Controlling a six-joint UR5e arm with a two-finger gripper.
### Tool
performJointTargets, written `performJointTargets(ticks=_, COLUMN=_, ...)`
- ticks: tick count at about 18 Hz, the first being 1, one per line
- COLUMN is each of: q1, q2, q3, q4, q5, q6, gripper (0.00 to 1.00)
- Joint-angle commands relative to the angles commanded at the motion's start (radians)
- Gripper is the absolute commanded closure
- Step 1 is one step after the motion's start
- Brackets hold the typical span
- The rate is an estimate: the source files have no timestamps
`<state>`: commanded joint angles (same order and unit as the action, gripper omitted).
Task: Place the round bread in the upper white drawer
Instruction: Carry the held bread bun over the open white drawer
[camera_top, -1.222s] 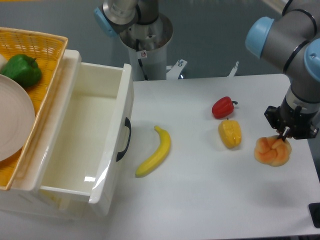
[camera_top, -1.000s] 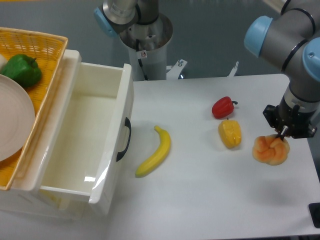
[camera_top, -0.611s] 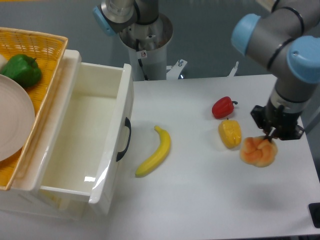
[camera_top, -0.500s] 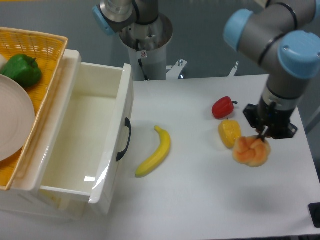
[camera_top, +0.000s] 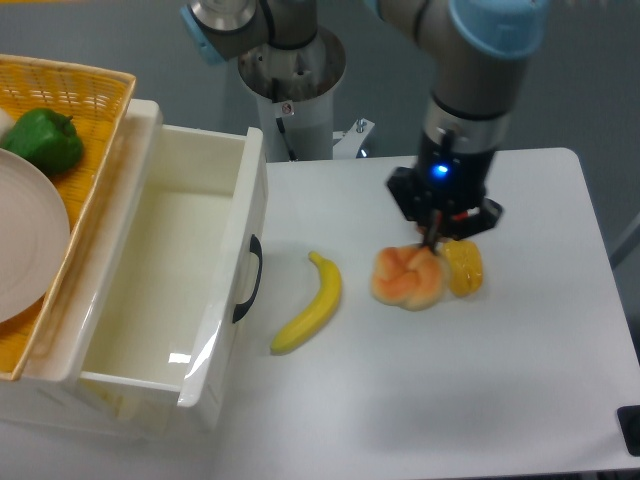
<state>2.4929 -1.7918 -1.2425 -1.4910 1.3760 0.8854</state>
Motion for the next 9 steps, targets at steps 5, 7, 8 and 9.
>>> performJointTargets(ticks=5, q1=-0.12, q2=0.008, q3=-0.023, q4=0.009, q5=-0.002, q6=-0.146, gripper=1.0)
performJointTargets(ticks=7, q1=-0.149, q2=0.005, q3=-0.038, q4=0.04, q5=-0.003, q6=-0.17, gripper=1.0)
performJointTargets(ticks=8, q1=-0.166, q2=0.006, q3=-0.047, q4=0.047, q5=-0.002, q6=-0.177, gripper=1.0)
performJointTargets(ticks=9, q1=-0.181, q2=0.008, q3=-0.055, q4=0.049, q5=-0.002, q6=-0.181, gripper=1.0)
